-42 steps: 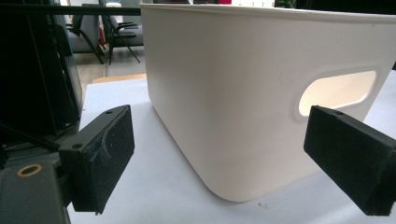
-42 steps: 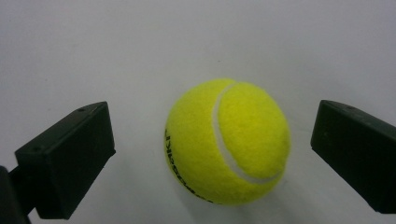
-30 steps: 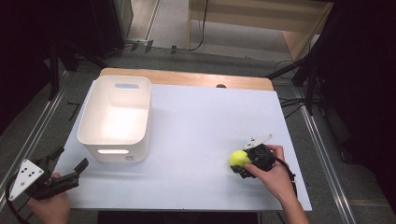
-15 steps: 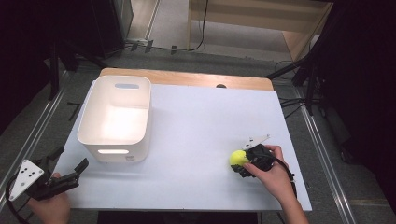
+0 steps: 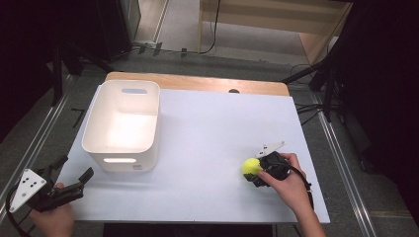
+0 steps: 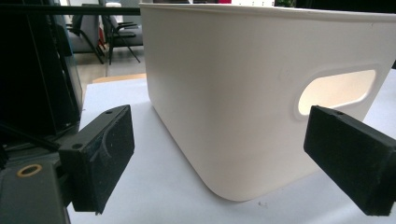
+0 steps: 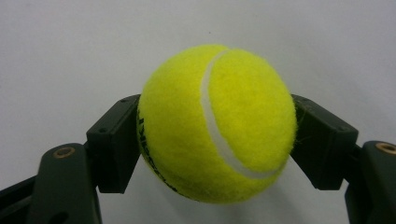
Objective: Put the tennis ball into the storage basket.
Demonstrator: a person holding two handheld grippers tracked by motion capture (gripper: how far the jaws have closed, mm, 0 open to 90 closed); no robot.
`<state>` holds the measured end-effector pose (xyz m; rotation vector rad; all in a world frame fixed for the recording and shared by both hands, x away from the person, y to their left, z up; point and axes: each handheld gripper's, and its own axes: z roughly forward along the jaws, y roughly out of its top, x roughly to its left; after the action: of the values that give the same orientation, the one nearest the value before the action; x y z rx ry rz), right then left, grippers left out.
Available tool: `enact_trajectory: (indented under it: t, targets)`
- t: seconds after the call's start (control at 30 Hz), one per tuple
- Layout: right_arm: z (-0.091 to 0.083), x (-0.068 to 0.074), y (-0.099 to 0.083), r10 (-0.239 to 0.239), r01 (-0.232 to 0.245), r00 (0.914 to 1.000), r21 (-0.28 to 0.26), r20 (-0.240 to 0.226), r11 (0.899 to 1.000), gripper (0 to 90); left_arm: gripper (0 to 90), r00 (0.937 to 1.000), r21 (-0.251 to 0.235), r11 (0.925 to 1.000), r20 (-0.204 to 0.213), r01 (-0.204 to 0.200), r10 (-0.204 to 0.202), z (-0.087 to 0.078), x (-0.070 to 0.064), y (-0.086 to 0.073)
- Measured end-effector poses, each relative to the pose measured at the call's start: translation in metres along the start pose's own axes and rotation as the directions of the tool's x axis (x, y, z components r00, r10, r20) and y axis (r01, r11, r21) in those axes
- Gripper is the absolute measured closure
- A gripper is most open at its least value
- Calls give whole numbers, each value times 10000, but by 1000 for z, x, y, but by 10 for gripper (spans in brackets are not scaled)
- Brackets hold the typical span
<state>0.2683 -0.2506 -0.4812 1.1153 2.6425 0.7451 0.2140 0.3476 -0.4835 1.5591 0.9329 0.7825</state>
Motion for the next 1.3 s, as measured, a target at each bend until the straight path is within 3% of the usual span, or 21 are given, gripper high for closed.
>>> enact_trajectory:
  t: [0.47, 1.3]
  targets:
    - [-5, 1, 11, 12, -19, 9994, -222, -335, 9998, 237, 85, 10000, -15, 10000, -9, 24, -24, 0, 0, 0]
    - [-1, 14, 46, -581, 540, 9945, -477, -873, 9974, 238, 85, 10000, -74, 9999, 72, 68, -67, -1, 0, 0]
